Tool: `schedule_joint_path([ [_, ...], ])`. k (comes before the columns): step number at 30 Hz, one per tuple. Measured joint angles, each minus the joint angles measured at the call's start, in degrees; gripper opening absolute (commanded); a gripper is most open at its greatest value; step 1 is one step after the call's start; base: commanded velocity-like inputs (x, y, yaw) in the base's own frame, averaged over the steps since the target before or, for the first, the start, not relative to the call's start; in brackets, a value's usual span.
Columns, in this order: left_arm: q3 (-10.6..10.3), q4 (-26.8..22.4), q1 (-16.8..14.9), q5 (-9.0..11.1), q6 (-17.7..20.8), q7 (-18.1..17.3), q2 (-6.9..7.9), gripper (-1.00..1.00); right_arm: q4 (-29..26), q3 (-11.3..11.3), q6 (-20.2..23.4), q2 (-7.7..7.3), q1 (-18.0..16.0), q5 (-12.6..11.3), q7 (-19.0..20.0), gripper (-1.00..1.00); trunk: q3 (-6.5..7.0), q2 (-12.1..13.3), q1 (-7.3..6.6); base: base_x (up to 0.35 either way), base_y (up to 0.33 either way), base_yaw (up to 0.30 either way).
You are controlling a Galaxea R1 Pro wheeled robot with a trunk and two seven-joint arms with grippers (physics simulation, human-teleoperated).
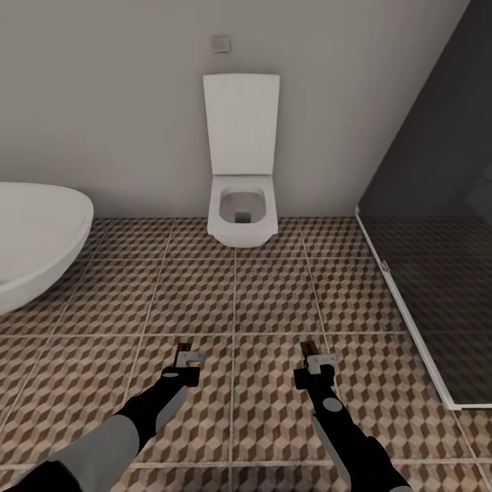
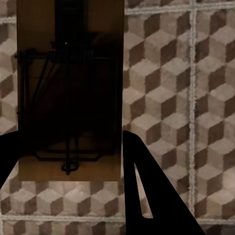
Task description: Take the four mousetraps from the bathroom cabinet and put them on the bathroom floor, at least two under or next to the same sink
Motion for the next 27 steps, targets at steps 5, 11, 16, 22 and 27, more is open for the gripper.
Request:
schedule_joint_path([
  [5, 0.0, 0.0, 0.0, 0.0, 0.0, 0.0, 0.00, -1.00, 0.0, 0.0, 0.0, 0.00, 0.0, 0.0, 0.0, -1.00, -0.01, 0.0, -0.02, 0.206, 0.158, 0.000],
  [11, 0.0, 0.0, 0.0, 0.0, 0.0, 0.0, 0.00, -1.00, 0.0, 0.0, -0.2, 0.02, 0.0, 0.0, 0.0, -1.00, -0.01, 0.0, -0.02, 0.274, 0.198, 0.000],
  [16, 0.0, 0.0, 0.0, 0.0, 0.0, 0.0, 0.00, -1.00, 0.0, 0.0, -0.2, 0.03, 0.0, 0.0, 0.0, -1.00, -0.01, 0.0, -0.02, 0.287, 0.194, 0.000],
  [22, 0.0, 0.0, 0.0, 0.0, 0.0, 0.0, -0.05, -1.00, 0.0, 0.0, -0.2, 0.04, 0.0, 0.0, 0.0, -1.00, -0.01, 0.0, -0.02, 0.293, 0.087, 0.000],
  [27, -0.1, 0.1, 0.0, 0.0, 0.0, 0.0, -0.15, -1.00, 0.0, 0.0, -0.2, 0.03, 0.0, 0.1, 0.0, -1.00, -0.01, 0.0, -0.02, 0.292, -0.109, 0.000],
])
